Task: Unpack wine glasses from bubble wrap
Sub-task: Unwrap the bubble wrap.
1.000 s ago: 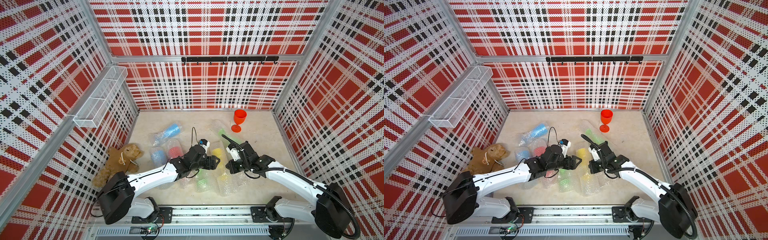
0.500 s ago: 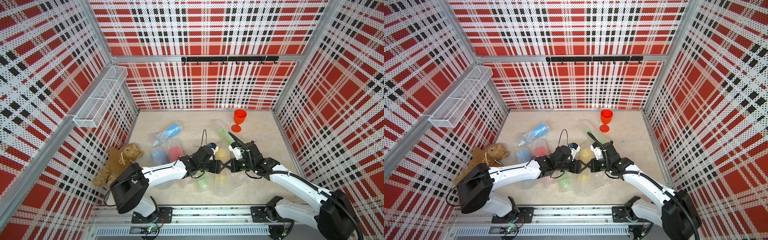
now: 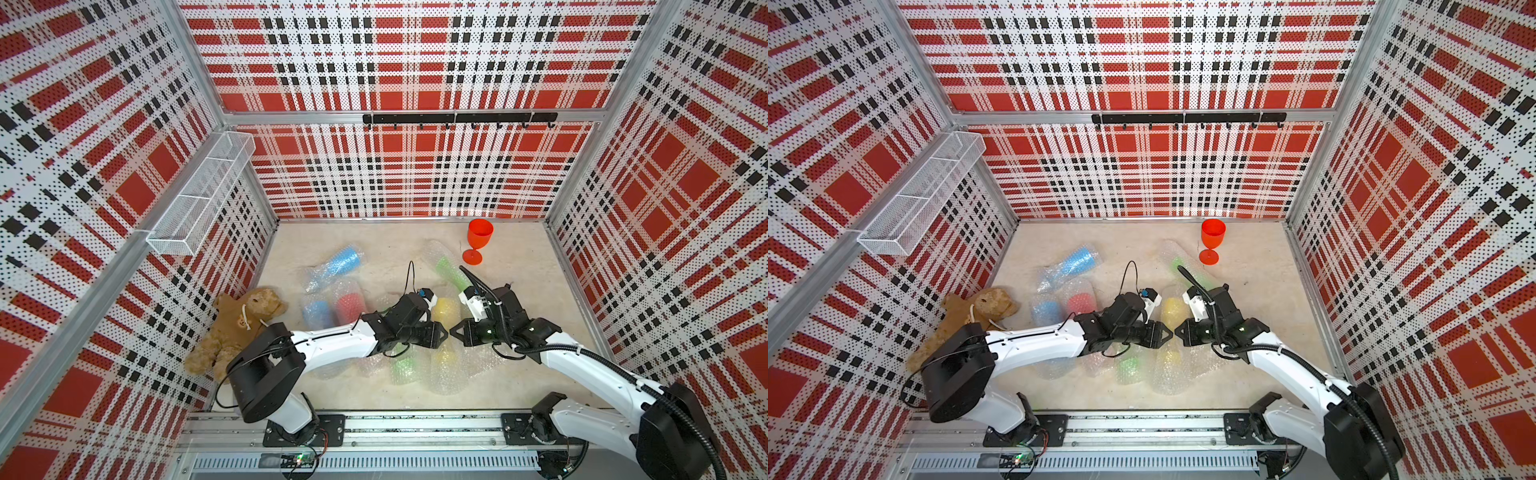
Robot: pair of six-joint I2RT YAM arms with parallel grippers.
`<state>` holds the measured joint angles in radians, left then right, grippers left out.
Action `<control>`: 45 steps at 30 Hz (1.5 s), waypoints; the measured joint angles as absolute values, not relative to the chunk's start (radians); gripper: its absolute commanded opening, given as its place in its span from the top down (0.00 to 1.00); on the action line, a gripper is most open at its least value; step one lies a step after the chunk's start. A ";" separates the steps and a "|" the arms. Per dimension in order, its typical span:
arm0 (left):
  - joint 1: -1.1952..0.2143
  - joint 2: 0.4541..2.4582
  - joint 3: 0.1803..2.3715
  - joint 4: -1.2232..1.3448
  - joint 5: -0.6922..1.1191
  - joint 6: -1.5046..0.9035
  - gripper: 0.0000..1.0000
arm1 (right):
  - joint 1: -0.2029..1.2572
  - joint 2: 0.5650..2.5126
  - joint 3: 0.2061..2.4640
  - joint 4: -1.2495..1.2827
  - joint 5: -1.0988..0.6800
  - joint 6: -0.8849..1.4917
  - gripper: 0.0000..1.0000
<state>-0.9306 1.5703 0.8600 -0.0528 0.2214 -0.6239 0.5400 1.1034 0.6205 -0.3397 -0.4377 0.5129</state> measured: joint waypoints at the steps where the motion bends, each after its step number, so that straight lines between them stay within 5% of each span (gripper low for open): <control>1: -0.930 1.580 0.860 -0.051 0.224 -0.624 0.50 | 0.540 1.103 0.620 -0.339 -0.437 0.513 1.00; 5: -0.922 1.615 0.860 -0.043 0.233 -0.623 0.63 | 0.540 1.103 0.620 -0.339 -0.433 0.509 1.00; 12: -0.907 1.634 0.876 -0.031 0.258 -0.619 0.98 | 0.540 1.103 0.622 -0.360 -0.385 0.495 1.00; 13: -0.904 1.634 0.876 -0.025 0.263 -0.619 1.00 | 0.540 1.103 0.623 -0.370 -0.376 0.491 0.91; 20: -0.892 1.628 0.876 0.008 0.296 -0.647 1.00 | 0.538 1.103 0.635 -0.414 -0.357 0.462 0.42; 27: -0.897 1.617 0.876 0.023 0.309 -0.665 1.00 | 0.540 1.129 0.654 -0.421 -0.358 0.445 0.24; 35: -0.915 1.612 0.891 0.012 0.297 -0.669 1.00 | 0.549 1.145 0.673 -0.426 -0.354 0.435 0.16; 37: -0.917 1.611 0.897 0.013 0.286 -0.669 1.00 | 0.554 1.146 0.684 -0.429 -0.346 0.433 0.21; 45: -0.919 1.587 0.897 0.007 0.248 -0.675 1.00 | 0.581 1.189 0.720 -0.465 -0.199 0.413 0.93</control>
